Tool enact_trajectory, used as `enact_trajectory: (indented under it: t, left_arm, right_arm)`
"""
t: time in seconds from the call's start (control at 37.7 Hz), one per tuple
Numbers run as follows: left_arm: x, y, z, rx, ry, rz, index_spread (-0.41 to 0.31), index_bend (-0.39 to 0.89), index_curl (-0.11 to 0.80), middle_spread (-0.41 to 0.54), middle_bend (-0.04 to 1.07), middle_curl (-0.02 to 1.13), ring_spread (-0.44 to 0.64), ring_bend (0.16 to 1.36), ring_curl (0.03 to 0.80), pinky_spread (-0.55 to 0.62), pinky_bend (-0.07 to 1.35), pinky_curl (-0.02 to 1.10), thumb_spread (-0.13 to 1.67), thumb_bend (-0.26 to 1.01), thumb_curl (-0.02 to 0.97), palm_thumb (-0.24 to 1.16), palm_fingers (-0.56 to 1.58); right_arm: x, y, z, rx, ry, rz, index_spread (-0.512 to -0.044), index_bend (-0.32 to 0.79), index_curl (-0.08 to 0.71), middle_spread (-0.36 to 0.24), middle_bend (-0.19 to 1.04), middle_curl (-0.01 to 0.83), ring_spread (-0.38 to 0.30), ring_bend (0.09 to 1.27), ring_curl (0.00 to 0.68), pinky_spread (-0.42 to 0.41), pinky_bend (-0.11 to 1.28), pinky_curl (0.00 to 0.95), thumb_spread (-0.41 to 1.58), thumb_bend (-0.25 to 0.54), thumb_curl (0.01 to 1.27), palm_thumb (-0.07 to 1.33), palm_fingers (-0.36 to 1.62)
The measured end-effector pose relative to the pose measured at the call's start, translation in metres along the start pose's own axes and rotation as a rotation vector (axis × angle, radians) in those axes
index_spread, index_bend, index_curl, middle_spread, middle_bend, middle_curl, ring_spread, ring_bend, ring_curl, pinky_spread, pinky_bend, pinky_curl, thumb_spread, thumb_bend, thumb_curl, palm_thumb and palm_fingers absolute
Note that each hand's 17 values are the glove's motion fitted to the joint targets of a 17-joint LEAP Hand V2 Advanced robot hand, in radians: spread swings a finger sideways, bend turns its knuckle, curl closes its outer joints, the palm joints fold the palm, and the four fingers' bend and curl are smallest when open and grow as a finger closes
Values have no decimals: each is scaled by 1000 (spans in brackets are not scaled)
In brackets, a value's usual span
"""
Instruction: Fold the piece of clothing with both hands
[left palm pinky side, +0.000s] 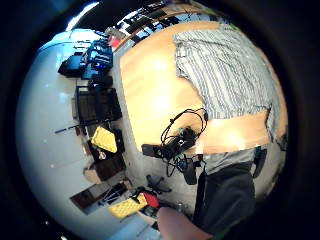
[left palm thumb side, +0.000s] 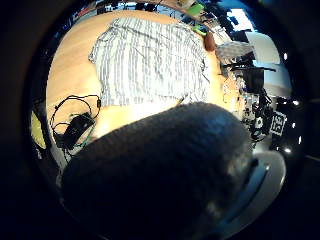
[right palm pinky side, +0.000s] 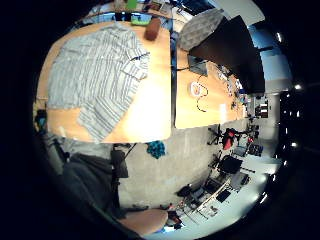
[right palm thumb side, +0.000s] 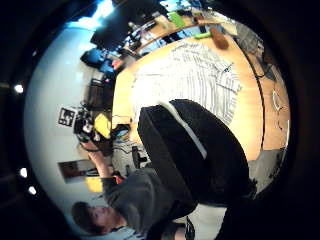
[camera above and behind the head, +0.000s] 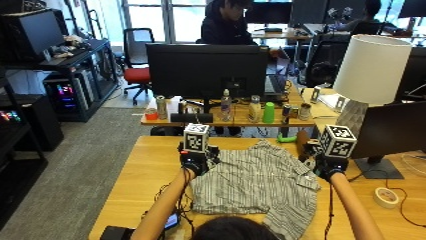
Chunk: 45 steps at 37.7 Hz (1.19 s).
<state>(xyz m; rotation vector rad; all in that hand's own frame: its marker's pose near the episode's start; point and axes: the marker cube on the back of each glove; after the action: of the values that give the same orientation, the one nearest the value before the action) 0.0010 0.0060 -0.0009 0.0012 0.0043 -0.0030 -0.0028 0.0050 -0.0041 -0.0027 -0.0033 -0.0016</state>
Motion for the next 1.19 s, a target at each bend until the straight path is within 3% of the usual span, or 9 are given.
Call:
enact_trajectory:
  t: [0.16,0.34,0.53,0.77,1.19]
  left_arm:
    - [2,7,-2,-5,-30,-22,-58,105,49,144,179,76,256,549,149,308,354,124,541,-119,-8,-174,116]
    - [5,14,-7,8,-46,-19,-69,127,91,179,192,127,325,608,189,385,379,172,714,-118,-4,-176,73]
    - [1,8,1,11,-40,-18,-70,139,131,193,198,170,355,630,207,418,384,202,801,-106,1,-156,56]
    - [-3,-5,36,-105,-73,18,-71,129,164,199,187,208,362,659,227,436,408,239,844,-53,52,-59,29]
    - [19,-47,155,-234,14,134,-72,61,134,233,179,240,386,726,256,432,527,305,860,-22,174,43,-83]
  right_arm:
    - [-7,21,-16,19,-17,-28,-281,177,118,-59,213,107,80,260,92,178,363,144,755,143,51,246,268]
    - [-5,24,-26,31,-29,-44,-341,173,173,-73,209,162,108,251,125,218,362,190,998,113,75,240,244]
    - [-9,19,-28,11,-21,-42,-363,168,211,-78,202,204,120,246,149,234,350,218,1116,84,100,246,240]
    - [-15,13,-20,-9,2,-56,-374,163,242,-81,193,243,127,243,175,243,343,248,1184,48,126,256,229]
    - [-20,4,11,-94,13,-76,-379,159,273,-75,187,282,132,250,211,247,334,285,1223,-8,161,278,217]
